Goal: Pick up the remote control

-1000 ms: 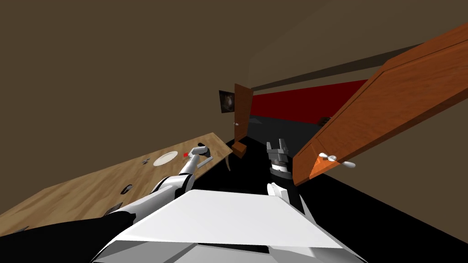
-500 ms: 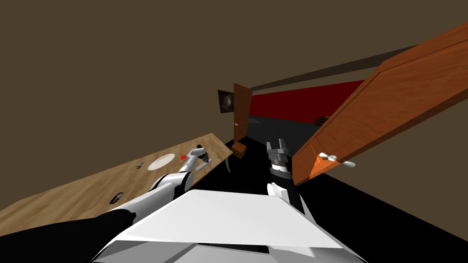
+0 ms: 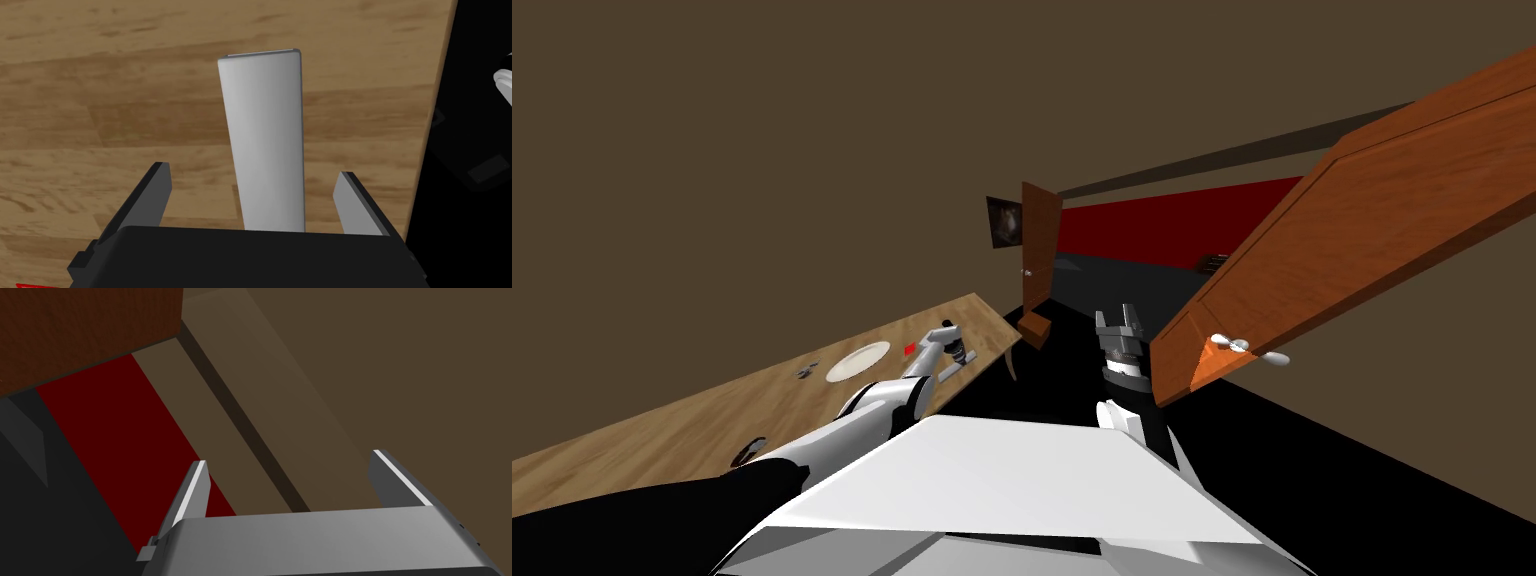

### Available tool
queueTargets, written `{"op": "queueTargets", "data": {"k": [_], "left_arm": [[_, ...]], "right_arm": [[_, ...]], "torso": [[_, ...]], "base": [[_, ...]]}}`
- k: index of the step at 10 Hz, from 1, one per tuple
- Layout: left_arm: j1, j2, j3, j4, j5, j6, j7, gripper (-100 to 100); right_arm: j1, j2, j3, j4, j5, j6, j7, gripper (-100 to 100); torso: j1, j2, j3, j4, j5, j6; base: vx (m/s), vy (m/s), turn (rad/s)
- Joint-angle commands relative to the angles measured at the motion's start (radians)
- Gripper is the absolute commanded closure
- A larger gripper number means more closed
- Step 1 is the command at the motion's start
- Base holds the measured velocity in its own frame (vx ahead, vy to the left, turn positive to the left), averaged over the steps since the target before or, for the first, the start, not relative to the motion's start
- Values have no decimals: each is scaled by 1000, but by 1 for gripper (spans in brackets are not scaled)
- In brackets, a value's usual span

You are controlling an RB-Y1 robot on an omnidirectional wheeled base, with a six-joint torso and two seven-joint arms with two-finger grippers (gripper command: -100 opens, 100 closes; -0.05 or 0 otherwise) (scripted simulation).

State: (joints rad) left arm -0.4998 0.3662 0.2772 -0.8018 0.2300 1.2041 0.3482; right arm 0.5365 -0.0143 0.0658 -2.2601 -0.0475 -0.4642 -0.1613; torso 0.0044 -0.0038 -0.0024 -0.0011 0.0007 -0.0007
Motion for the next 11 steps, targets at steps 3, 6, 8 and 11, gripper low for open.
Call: {"op": "queueTargets", "data": {"k": [3,6,8,11], "left_arm": [[13,16,6,89,13,59,18,-100],[18,6,4,90,9,26,14,-100],[29,-4,2,106,7,-5,10,-100],[34,-7,1,103,6,-9,10,100]], "right_arm": [[0,0,0,0,0,0,0,0],[0,0,0,0,0,0,0,0],[0,0,0,0,0,0,0,0],[0,0,0,0,0,0,0,0]], "torso": [[1,0,0,0,0,0],[-3,3,2,1,-1,0],[-3,2,1,0,-1,0],[-4,2,1,1,-1,0]], "base": [[49,65,-52],[16,13,1],[40,11,14],[19,5,3]]}}
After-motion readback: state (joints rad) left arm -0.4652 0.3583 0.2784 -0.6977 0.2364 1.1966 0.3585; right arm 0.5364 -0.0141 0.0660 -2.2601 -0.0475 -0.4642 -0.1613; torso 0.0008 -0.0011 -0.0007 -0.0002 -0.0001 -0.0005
